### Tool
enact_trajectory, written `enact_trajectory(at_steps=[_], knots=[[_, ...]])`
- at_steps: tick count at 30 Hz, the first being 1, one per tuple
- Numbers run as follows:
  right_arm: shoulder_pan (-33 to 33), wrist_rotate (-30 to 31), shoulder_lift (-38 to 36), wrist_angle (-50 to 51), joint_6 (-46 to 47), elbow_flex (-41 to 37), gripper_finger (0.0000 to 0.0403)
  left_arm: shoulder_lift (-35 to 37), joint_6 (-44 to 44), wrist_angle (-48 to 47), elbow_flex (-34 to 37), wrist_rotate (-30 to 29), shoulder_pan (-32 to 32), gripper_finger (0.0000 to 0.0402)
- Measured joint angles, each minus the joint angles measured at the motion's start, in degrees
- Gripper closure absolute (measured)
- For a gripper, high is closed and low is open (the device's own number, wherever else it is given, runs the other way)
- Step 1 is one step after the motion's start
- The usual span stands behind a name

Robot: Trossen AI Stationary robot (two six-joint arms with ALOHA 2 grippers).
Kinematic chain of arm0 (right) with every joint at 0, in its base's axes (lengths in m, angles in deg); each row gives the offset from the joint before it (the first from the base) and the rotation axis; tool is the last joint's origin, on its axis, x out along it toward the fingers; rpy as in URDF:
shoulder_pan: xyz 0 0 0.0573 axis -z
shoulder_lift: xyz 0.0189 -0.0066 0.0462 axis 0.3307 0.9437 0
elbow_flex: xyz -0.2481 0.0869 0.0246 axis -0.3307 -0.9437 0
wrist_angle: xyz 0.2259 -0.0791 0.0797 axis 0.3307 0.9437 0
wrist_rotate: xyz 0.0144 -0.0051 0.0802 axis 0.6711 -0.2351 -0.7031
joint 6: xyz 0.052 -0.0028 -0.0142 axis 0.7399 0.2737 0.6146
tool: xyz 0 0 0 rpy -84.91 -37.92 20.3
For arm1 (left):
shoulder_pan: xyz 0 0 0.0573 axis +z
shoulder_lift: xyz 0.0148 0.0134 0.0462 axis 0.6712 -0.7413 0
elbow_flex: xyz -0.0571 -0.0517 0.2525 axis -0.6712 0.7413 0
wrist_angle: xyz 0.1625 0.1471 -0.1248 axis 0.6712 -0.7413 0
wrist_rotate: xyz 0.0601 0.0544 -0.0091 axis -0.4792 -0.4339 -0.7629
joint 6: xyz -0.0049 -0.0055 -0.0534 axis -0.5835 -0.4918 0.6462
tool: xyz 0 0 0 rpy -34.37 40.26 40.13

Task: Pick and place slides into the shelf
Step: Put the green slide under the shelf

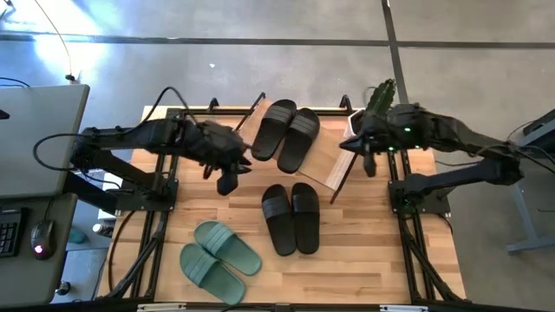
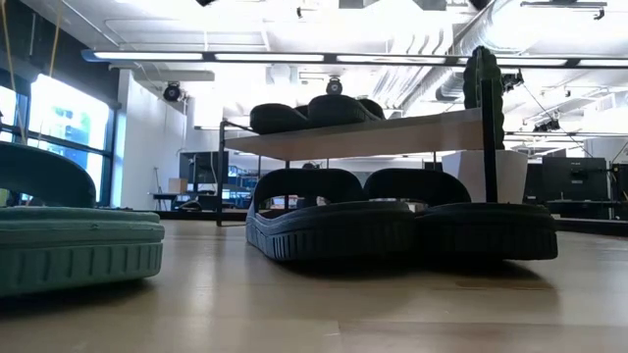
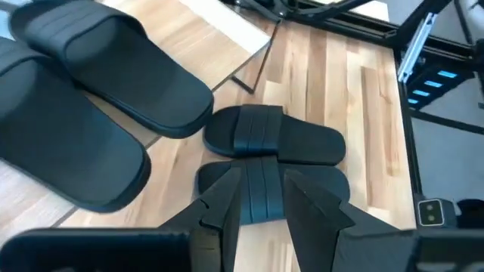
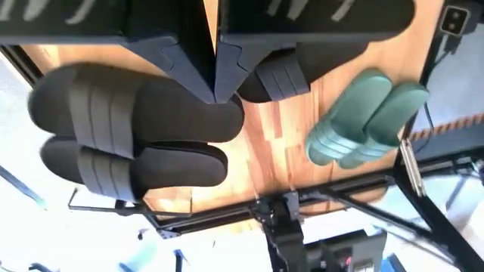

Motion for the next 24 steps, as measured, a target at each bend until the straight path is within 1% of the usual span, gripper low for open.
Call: enact_trajectory(at_steps=[4, 7, 11, 16, 19, 24], knots=[[0.0, 0.2, -6.0, -0.5, 1.5, -5.5, 0.0403, 2.5, 0.9, -3.3, 0.0, -4.0, -5.4, 0.0314], [0.0, 0.2, -8.5, 0.4, 1.3, -8.7, 0.0403, 3.7, 4.4, -9.0, 0.0, -6.8, -10.4, 0.0314], [0.0, 0.2, -9.9, 0.4, 1.2, -11.9, 0.0403, 3.3, 14.5, -19.7, 0.0, -12.9, -19.7, 0.0314], [0.0, 0.2, -9.2, 0.6, 1.2, -13.1, 0.0403, 0.3, 28.9, -29.4, 0.0, -18.0, -32.5, 0.0314], [0.0, 0.2, -9.0, 0.7, 1.2, -13.3, 0.0403, -2.4, 37.3, -32.6, 0.0, -17.7, -38.6, 0.0314], [0.0, 0.2, -9.0, 0.7, 1.6, -13.3, 0.0403, -8.9, 49.1, -35.1, 0.0, -13.4, -45.6, 0.0314]])
